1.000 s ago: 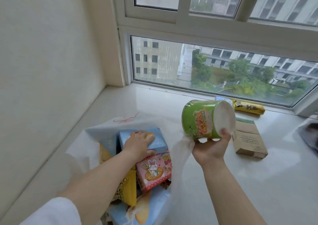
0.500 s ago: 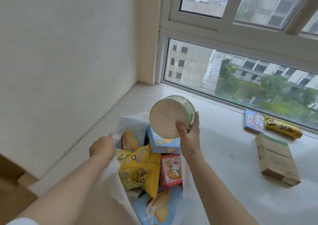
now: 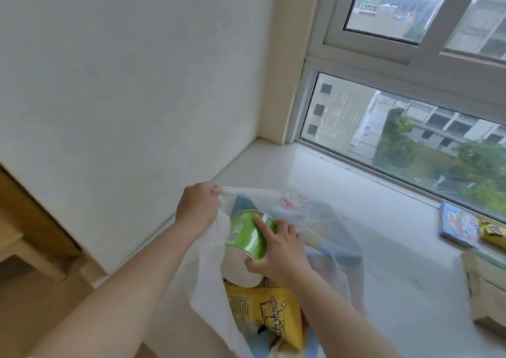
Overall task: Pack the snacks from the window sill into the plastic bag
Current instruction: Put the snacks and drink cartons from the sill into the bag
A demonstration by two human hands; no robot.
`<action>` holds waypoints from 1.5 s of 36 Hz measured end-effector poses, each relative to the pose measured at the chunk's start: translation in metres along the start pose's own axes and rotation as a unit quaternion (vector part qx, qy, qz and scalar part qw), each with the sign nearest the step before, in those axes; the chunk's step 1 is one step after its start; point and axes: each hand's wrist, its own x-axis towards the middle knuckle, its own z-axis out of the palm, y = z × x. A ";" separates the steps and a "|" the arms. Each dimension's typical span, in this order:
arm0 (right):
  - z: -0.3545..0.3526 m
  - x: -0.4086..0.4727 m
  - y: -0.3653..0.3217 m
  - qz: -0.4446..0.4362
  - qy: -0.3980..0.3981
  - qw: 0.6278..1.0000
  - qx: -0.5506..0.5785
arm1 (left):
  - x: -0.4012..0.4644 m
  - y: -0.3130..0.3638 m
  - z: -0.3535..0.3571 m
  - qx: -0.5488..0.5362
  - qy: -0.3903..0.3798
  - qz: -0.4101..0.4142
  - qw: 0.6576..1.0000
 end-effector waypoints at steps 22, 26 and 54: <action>0.005 -0.005 0.027 0.029 0.097 0.991 -0.091 | -0.017 0.024 0.048 0.138 -0.033 0.162 0.977; -0.003 -0.021 0.062 0.053 0.178 0.983 0.011 | -0.025 0.042 0.064 0.175 -0.003 0.207 0.962; -0.037 -0.177 0.502 0.418 0.030 0.873 0.251 | -0.158 0.362 0.380 0.168 -0.282 0.265 0.907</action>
